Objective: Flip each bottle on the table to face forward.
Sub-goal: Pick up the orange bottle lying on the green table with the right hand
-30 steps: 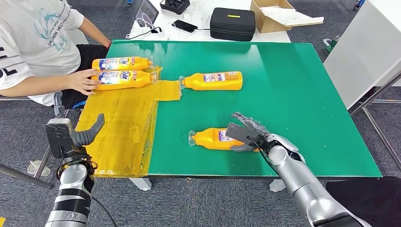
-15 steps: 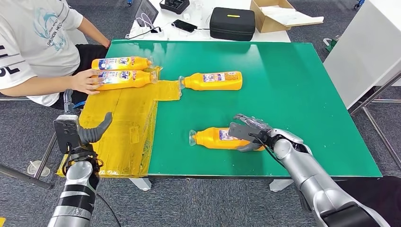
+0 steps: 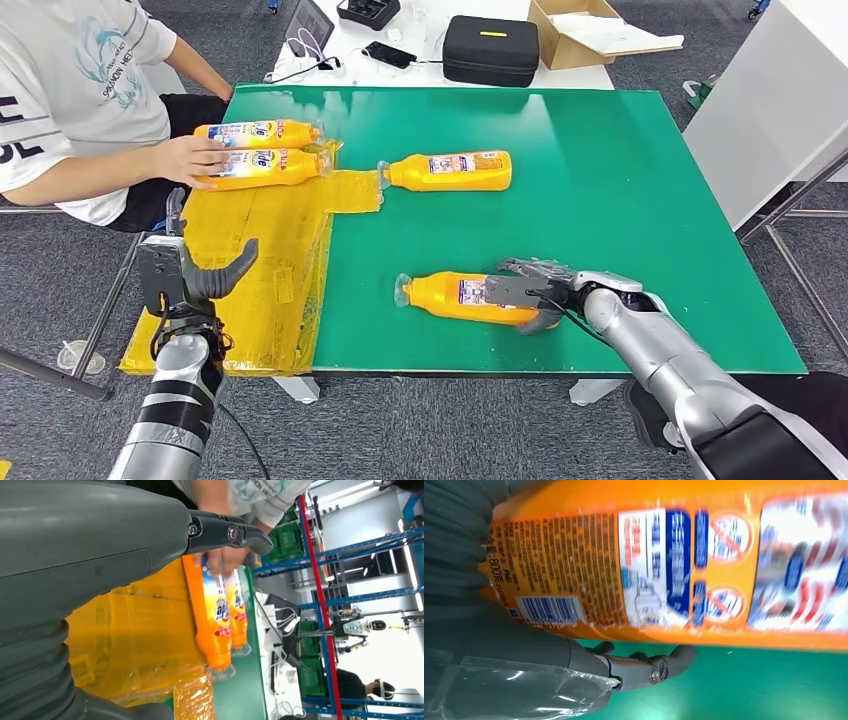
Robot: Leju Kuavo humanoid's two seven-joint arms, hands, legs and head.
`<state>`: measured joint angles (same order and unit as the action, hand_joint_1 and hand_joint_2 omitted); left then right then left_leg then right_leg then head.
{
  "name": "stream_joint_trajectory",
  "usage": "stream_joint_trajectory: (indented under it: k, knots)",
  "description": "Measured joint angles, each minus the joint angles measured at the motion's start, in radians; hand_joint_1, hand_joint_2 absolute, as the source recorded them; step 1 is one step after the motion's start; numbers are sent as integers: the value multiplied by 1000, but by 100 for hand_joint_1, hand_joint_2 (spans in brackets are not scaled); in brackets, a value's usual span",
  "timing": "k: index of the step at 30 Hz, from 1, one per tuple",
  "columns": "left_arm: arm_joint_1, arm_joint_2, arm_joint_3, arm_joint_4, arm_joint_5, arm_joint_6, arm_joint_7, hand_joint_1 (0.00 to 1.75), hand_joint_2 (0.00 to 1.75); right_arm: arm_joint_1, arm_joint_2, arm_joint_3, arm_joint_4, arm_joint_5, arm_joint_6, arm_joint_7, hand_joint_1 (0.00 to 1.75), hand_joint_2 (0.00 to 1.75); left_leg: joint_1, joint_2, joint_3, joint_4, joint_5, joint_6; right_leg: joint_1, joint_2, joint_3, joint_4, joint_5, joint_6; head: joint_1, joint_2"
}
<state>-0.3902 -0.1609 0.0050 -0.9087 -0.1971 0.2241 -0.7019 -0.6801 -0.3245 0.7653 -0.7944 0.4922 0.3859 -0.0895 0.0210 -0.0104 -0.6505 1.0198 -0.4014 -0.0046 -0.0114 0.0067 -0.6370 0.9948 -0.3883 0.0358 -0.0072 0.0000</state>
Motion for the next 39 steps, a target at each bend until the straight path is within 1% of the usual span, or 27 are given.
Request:
stream_joint_trajectory:
  k: [1, 2, 8, 14, 16, 18, 20, 22, 23, 25, 27, 31, 35, 37, 39]
  knots:
    - [-3, -2, 0, 6, 0, -1, 0, 0, 175, -5, 1, 13, 7, -1, -1, 0, 173, 175, 0, 0, 0, 0, 0, 0, 0, 0, 0, 0, 0, 0, 0, 0]
    - [-5, -4, 0, 12, 0, -2, 0, 0, 175, -9, 2, 25, 13, -4, -2, -1, 175, 175, 0, 0, 0, 0, 0, 0, 0, 0, 0, 0, 0, 0, 0, 0]
    - [-16, -11, 0, 38, 10, -11, 0, 0, 175, -23, 1, 70, 38, -37, -12, -16, 175, 175, 0, 1, 2, 0, 0, 0, 0, 0, 2, 0, 0, 0, 0, 0]
    - [-19, -13, 1, 52, 13, -17, 0, 0, 175, -22, 0, 83, 43, -64, -47, -29, 175, 175, 0, 1, 3, 0, 0, 0, 0, 0, 2, 0, 0, 0, 0, 0]
    - [-18, -14, 1, 53, 16, -23, 0, 0, 175, -3, 2, 72, 36, -90, -125, -44, 175, 175, 0, 0, 3, 0, 0, 0, 0, 0, 3, 0, 0, 0, 0, 0]
    - [-12, -14, 1, 49, 25, -39, 3, 0, 175, 50, 13, 35, 6, -102, -267, -62, 175, 175, 0, 0, 2, 0, 0, 0, 1, 0, 3, 0, 0, 0, 0, 0]
    - [7, -16, 3, 31, 44, -69, 16, 0, 175, 133, 45, -35, -56, -74, -422, -85, 175, 175, 1, 0, 1, 0, -1, 0, 1, 0, 3, 0, 0, 0, 0, 0]
    - [32, -21, 7, 1, 65, -102, 32, 0, 175, 222, 93, -122, -140, -26, -533, -107, 175, 175, 1, 0, 1, 0, -1, -1, 1, 0, 1, 0, 0, 0, 0, 0]
    - [43, -24, 8, -15, 71, -113, 39, 0, 175, 260, 117, -163, -180, -5, -562, -114, 175, 175, 1, 0, 0, 0, -1, -1, 1, 0, 0, 0, -1, 0, -1, 0]
    - [59, -29, 10, -40, 80, -127, 47, 0, 175, 315, 155, -228, -244, 23, -585, -122, 175, 175, 1, -1, -2, 0, -1, -1, 1, 0, -2, 0, -1, -1, -1, 0]
    - [71, -32, 11, -60, 103, -148, 59, 0, 175, 355, 186, -286, -294, 43, -631, -160, 175, 175, 1, -2, -3, 0, -1, -1, 1, -1, -2, 0, -1, -1, 0, 0]
    - [99, -43, 15, -106, 194, -228, 106, 0, 175, 437, 271, -423, -412, 72, -839, -282, 175, 175, 0, -2, -4, 0, -1, 0, 0, -1, -2, 0, -1, 0, 0, 0]
    - [120, -57, 7, -151, 295, -313, 160, 0, 175, 507, 350, -528, -521, 57, -986, -383, 175, 175, 0, -3, -4, 0, -1, 0, 0, -1, -3, 0, -2, 0, 0, 0]
    - [127, -62, -6, -170, 334, -350, 180, 0, 175, 532, 378, -569, -555, 39, -1024, -421, 175, 175, 0, -3, -4, 0, -2, 0, 0, -1, -3, 0, -2, 0, 0, 0]
    - [133, -65, -22, -186, 370, -385, 199, 0, 175, 549, 397, -600, -571, 19, -1031, -446, 175, 175, 0, -3, -4, 0, -2, 0, 0, -1, -3, 0, -1, 0, 0, 0]
